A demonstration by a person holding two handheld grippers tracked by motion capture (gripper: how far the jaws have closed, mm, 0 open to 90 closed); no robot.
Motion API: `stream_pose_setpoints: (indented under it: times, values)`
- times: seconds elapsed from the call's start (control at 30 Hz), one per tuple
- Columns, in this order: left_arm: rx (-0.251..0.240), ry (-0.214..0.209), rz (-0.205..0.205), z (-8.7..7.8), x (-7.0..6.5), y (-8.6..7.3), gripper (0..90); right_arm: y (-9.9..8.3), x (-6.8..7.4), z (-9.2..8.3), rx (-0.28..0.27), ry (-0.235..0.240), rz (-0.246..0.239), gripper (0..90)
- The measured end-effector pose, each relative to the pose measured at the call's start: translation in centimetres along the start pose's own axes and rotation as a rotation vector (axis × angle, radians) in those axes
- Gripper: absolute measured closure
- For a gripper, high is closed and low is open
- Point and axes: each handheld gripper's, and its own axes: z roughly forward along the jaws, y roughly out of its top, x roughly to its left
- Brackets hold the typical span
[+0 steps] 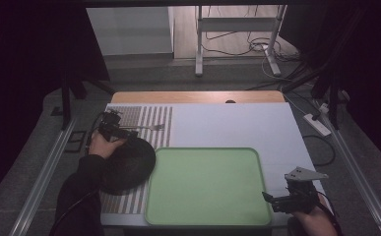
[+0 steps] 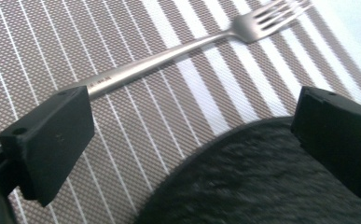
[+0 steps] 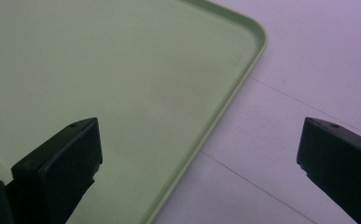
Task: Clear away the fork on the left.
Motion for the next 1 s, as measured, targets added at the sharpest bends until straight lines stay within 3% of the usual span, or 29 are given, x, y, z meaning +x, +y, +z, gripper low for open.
stream_pose_setpoints:
  times: [0.13,0.3,0.33,0.5,0.57,0.77,0.93,1.0]
  values:
    - [0.008,0.024,-0.023,0.1,0.6,0.5,13.5,0.0,0.0,0.0,-0.001,0.001,0.001,0.3]
    - [0.021,0.031,-0.051,0.0,1.7,1.2,48.2,0.0,0.0,0.0,-0.001,0.004,0.002,0.3]
    - [0.018,0.048,-0.058,0.1,1.9,1.4,51.9,0.0,0.0,0.0,-0.002,0.004,0.003,0.3]
    - [0.015,0.064,-0.043,0.6,2.5,2.1,86.4,0.0,-0.1,0.0,-0.002,0.007,0.003,0.3]
    - [0.026,0.057,-0.061,1.0,2.9,2.4,88.7,0.0,-0.1,0.0,-0.004,0.009,0.005,0.3]
    - [0.062,0.111,-0.075,2.1,4.0,2.8,88.7,-0.1,-0.1,-0.1,-0.009,0.014,0.007,0.3]
    - [0.071,0.107,-0.085,2.3,4.1,2.3,88.7,-0.1,-0.2,-0.1,-0.013,0.017,0.011,0.3]
    - [0.100,0.096,-0.070,2.0,3.8,2.2,88.8,-0.1,-0.2,-0.1,-0.011,0.016,0.009,0.3]
